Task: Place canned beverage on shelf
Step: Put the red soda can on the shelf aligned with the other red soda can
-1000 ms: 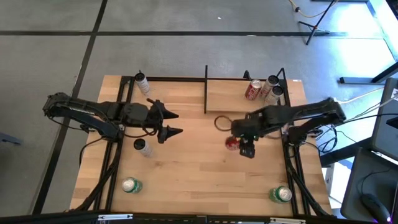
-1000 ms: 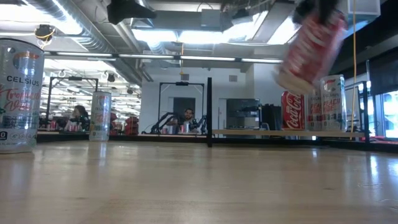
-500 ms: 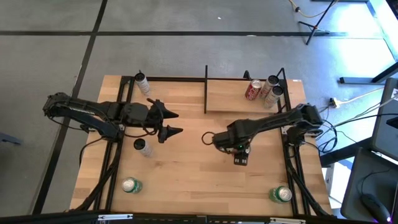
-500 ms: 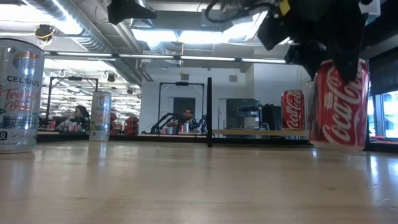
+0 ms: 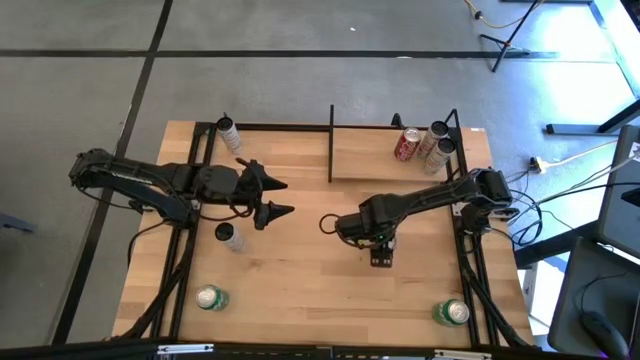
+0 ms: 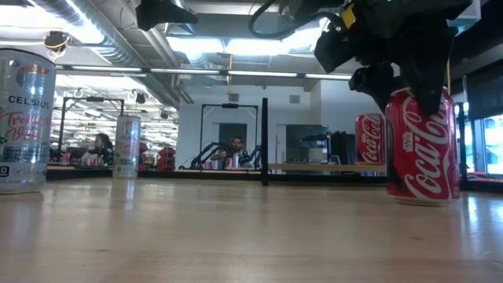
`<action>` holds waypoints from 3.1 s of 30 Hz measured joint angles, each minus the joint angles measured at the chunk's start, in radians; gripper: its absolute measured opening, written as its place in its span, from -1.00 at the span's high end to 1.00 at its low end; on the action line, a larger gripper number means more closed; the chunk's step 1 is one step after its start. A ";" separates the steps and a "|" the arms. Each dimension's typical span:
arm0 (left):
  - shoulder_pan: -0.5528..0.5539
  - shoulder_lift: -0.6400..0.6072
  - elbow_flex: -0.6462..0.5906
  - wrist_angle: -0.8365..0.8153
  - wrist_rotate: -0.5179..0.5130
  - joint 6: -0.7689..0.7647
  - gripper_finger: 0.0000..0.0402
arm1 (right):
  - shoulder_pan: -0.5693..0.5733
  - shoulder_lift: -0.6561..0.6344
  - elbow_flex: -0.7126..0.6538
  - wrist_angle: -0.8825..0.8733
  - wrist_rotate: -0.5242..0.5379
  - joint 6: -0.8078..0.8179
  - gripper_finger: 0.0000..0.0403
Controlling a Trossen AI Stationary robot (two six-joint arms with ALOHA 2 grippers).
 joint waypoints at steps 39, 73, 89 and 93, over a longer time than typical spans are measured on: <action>0.000 0.000 -0.001 0.010 -0.022 -0.068 -0.96 | 0.429 -0.706 -0.509 0.384 0.479 0.732 -0.94; 0.002 0.000 -0.001 0.007 -0.022 -0.026 -0.96 | 0.456 -0.497 -0.810 0.969 0.915 0.776 -0.34; 0.002 0.000 -0.001 0.007 0.001 0.000 -0.96 | 0.152 -0.812 -0.678 0.451 0.919 0.697 -0.34; 0.002 0.000 -0.001 0.008 -0.006 0.026 -0.96 | 0.011 -0.864 -0.688 0.443 0.934 0.577 -0.34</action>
